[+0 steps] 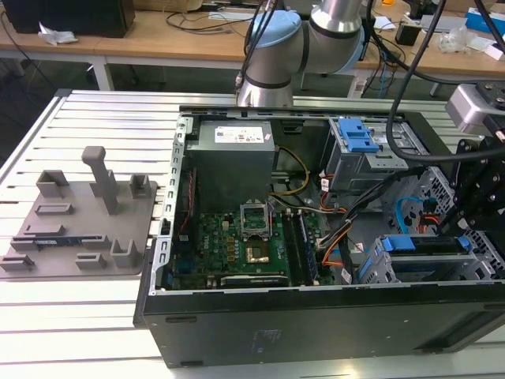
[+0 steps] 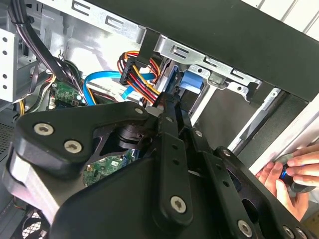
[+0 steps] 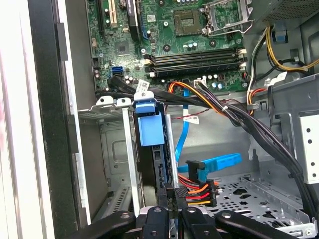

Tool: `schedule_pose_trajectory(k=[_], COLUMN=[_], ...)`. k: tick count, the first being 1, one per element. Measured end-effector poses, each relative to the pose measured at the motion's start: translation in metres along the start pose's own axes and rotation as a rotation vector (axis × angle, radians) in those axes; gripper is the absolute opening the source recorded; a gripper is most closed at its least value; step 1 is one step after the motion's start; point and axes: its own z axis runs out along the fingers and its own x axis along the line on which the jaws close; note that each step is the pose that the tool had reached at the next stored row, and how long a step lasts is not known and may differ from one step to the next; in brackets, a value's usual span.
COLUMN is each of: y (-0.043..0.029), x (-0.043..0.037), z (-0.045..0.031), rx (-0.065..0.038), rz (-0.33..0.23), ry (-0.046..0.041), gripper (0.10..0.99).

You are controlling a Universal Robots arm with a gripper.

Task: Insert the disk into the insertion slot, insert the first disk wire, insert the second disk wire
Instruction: 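Insert the first disk wire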

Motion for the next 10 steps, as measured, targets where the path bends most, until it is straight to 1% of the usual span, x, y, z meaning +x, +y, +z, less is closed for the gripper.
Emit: schedule_pose_trajectory(k=[10], y=[-0.0003], x=[0.0005], z=[0.0021], rx=[0.000], rz=[0.000], ry=[-0.0001], gripper=[0.169])
